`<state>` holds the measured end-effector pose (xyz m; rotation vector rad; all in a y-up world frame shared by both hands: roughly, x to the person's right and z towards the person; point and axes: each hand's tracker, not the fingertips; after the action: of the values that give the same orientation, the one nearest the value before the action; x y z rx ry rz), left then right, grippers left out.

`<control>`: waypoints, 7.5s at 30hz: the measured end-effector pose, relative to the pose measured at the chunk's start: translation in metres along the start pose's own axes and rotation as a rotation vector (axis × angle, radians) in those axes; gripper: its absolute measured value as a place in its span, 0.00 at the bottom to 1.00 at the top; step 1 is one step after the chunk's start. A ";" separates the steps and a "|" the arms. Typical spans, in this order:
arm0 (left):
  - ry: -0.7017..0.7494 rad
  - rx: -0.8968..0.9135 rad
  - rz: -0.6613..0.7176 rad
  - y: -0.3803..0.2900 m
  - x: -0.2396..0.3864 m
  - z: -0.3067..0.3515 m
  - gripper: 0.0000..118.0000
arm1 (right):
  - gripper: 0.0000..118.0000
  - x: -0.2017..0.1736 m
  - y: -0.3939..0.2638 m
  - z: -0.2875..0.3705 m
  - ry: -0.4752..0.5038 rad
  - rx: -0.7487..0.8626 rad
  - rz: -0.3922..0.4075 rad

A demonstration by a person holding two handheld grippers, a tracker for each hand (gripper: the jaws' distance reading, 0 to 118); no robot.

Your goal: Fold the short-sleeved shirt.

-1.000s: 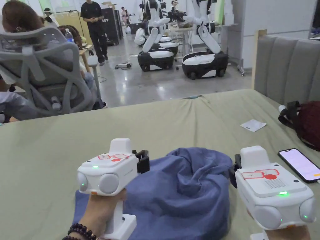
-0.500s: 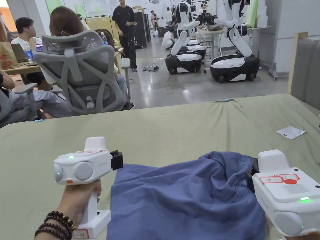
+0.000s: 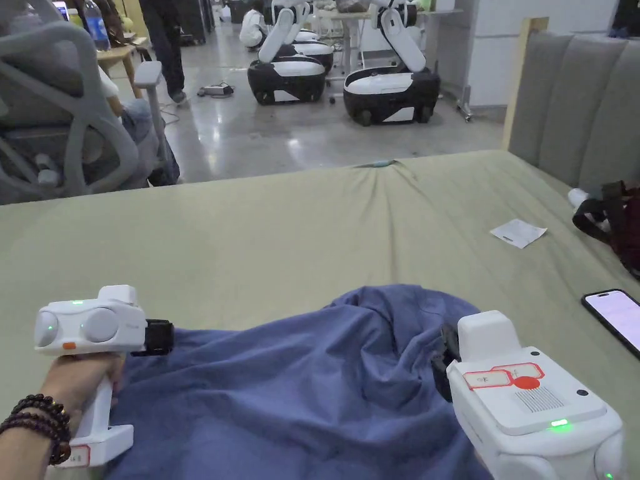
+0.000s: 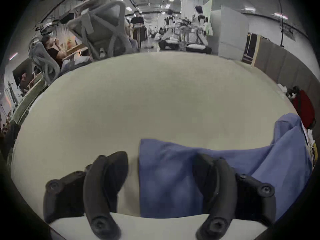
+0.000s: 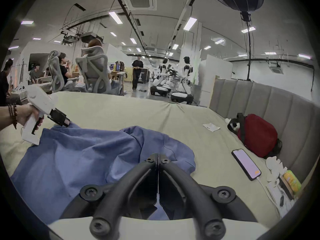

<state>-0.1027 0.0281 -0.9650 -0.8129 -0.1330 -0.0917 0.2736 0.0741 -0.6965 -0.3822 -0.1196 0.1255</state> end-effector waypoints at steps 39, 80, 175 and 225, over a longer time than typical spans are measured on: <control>0.065 0.558 0.076 0.108 -0.058 0.268 0.00 | 0.05 0.055 0.206 0.001 0.074 0.225 -0.070; -0.064 0.462 0.061 -0.046 -0.037 0.249 0.01 | 0.05 0.078 0.082 0.025 0.023 0.008 -0.006; -0.029 0.045 0.069 -0.101 -0.019 0.168 0.02 | 0.41 -0.001 0.090 -0.300 0.265 -0.649 0.236; 0.259 0.692 0.002 0.281 -0.029 0.352 0.02 | 0.01 0.147 0.483 -0.032 -0.180 0.320 0.047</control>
<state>-0.1235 0.4779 -0.9319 -0.1061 0.0822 -0.1373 0.3749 0.5280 -0.8953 -0.0532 -0.2647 0.2218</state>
